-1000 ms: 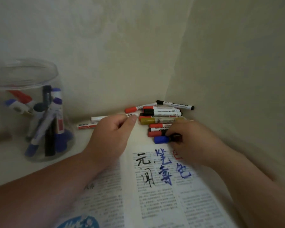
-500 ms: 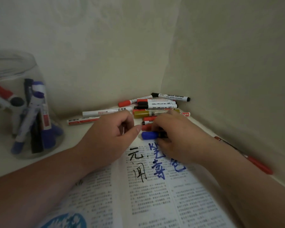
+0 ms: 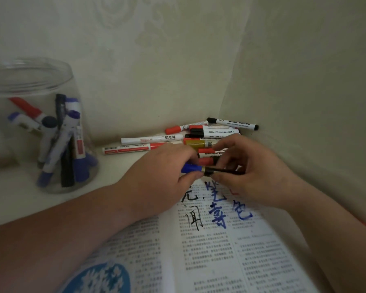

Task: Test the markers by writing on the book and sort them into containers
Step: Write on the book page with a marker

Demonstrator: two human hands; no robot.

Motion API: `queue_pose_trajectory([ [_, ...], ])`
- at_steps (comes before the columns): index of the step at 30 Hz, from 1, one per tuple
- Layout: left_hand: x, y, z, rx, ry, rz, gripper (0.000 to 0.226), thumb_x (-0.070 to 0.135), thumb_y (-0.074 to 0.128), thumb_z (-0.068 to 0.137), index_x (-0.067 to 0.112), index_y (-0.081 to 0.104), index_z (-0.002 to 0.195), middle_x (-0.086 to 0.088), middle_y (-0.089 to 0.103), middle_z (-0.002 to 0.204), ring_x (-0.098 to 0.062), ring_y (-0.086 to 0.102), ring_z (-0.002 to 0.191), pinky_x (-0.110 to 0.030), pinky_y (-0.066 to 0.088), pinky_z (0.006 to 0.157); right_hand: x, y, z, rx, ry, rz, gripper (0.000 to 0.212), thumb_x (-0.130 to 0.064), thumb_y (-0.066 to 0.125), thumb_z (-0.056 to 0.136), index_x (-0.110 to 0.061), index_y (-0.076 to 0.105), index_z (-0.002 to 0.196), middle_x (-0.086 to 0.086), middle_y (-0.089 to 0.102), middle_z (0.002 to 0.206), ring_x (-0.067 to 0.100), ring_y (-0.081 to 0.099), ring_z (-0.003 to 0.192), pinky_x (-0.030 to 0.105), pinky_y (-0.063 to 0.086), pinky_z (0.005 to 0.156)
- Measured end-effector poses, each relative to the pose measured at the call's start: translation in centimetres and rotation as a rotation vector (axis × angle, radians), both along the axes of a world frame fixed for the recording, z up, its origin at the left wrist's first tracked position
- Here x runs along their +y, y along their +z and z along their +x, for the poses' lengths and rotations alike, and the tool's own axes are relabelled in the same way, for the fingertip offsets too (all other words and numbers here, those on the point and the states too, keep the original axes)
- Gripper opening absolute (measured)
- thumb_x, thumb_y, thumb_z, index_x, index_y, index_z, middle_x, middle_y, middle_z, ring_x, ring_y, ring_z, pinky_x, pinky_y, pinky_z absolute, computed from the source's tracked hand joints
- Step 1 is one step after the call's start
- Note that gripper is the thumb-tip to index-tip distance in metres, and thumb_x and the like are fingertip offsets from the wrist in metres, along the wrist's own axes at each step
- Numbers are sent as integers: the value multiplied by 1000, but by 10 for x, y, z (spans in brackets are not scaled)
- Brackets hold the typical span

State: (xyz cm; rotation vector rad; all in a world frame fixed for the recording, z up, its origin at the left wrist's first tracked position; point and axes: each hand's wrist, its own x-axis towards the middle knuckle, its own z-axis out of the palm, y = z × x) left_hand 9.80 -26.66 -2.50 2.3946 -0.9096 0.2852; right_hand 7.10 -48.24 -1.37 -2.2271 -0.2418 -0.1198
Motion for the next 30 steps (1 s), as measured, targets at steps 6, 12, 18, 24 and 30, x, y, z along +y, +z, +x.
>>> queue_pose_trajectory([
  [6, -4, 17, -15, 4, 49, 234, 13, 44, 39, 103, 33, 44, 99, 14, 48, 86, -9, 46, 77, -26, 30, 64, 11, 0, 1, 416, 20, 965, 43, -41, 55, 89, -2, 64, 105, 22, 69, 87, 29, 56, 53, 26, 40, 45],
  [12, 2, 30, -7, 593, 72, 391, 33, 50, 39, 103, 26, 49, 83, 3, 58, 81, -10, 49, 67, -29, 40, 64, 16, -8, 9, 433, -21, 741, 70, -66, 45, 88, -1, 69, 96, 35, 62, 96, 28, 51, 50, 27, 41, 42],
  [18, -4, 22, -6, 598, 50, 260, 29, 47, 38, 104, 28, 47, 85, 5, 54, 76, -9, 47, 66, -27, 35, 60, 10, -7, 9, 281, -62, 495, 36, -49, 65, 90, -15, 74, 86, 22, 74, 97, 27, 48, 56, 29, 33, 48],
  [24, -5, 10, -5, 348, 59, 82, 14, 42, 42, 104, 33, 53, 102, 10, 56, 80, -4, 52, 72, -21, 33, 59, 1, -5, 4, 232, 4, 666, 14, -16, 85, 71, -19, 72, 77, 13, 54, 57, 17, 36, 41, 20, 23, 41],
  [30, -7, 2, -7, 297, -77, -74, 23, 32, 44, 105, 39, 47, 126, 21, 59, 103, 5, 55, 94, -16, 43, 76, 18, 2, -2, 161, 64, 666, 9, -22, 81, 80, -22, 73, 76, 11, 55, 60, 18, 47, 48, 21, 34, 44],
])
